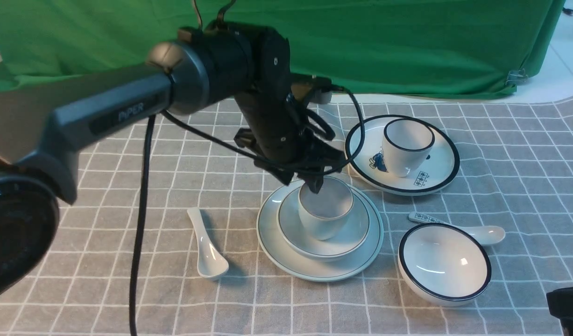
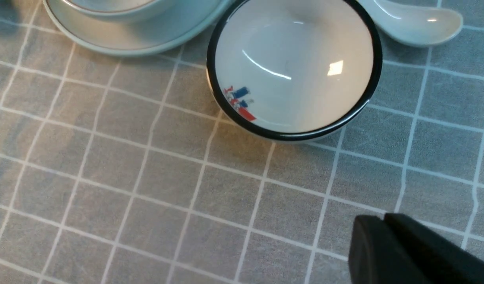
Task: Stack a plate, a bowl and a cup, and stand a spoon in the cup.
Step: Use the left arm to grab a blue soup spoon
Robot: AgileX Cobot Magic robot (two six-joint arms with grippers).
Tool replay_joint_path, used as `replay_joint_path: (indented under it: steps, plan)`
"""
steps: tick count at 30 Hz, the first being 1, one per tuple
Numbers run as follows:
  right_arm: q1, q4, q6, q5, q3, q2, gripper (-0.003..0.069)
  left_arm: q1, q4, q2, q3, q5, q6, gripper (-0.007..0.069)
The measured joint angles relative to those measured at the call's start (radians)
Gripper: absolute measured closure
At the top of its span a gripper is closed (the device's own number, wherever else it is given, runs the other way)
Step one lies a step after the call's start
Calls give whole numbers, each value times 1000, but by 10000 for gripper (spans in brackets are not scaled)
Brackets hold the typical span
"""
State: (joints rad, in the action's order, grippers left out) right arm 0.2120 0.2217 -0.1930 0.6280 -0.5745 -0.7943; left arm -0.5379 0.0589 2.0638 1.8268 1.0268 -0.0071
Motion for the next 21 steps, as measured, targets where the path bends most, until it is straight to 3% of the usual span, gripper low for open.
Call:
replay_joint_path:
  steps: [3,5,8,11,13,17,20,21]
  plan:
    - [0,0,0,-13,0,0,593,1,-50,-38,25,58,-28,164]
    - [0,0,0,-24,0,0,593,12,-90,-59,30,114,-54,207]
    - [0,0,0,-52,0,0,592,96,-124,-115,-22,170,-82,454]
    - [0,0,0,-65,0,0,592,193,-91,-146,-136,163,-82,586]
    - [0,0,0,-65,0,0,592,264,-39,-149,-241,135,-82,609]
    - [0,0,0,-65,0,0,590,303,47,-144,-359,53,-81,602]
    - [0,0,0,-65,0,0,590,299,47,-140,-385,3,-81,575]
    - [0,0,0,-65,0,0,590,287,38,-133,-396,-56,-80,519]
